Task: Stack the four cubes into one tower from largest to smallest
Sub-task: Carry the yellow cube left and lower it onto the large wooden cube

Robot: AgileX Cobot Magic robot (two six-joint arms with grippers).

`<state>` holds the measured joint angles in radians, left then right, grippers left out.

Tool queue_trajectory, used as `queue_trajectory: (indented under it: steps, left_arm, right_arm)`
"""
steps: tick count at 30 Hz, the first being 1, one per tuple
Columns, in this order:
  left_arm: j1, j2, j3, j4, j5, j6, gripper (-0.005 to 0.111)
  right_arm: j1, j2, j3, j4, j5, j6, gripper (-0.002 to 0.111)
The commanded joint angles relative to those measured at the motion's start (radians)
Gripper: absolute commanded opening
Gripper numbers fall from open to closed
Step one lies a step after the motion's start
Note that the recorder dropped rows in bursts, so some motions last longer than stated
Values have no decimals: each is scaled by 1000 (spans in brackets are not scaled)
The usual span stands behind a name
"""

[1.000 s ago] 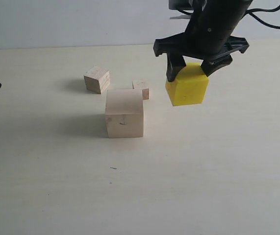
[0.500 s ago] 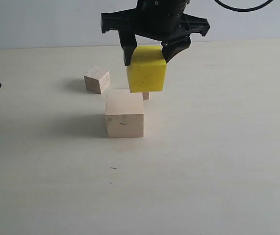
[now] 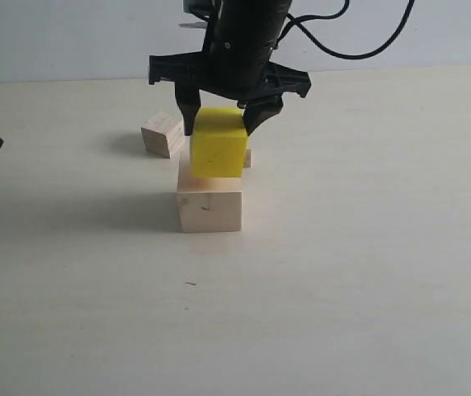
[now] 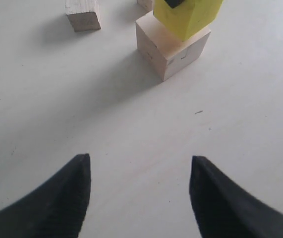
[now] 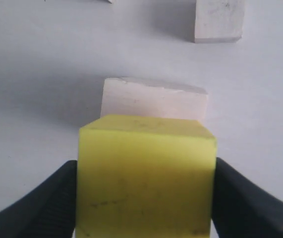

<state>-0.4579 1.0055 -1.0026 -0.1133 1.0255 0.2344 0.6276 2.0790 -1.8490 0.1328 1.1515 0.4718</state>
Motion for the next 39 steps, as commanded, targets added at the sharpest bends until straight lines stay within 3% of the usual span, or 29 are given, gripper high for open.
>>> queue_trajectory:
  steps: [1,24,39]
  left_arm:
    - [5,-4,1,-4,-11,-7,58]
    - [5,-4,1,-4,-11,-7,58]
    - [5,-4,1,-4,8,-7,58]
  right_arm:
    - [1,-1,-8,-11,-41,11,0]
    - [12,20,-8,-40,-50,26,1]
    - [12,22,-8,-42,-50,28,45]
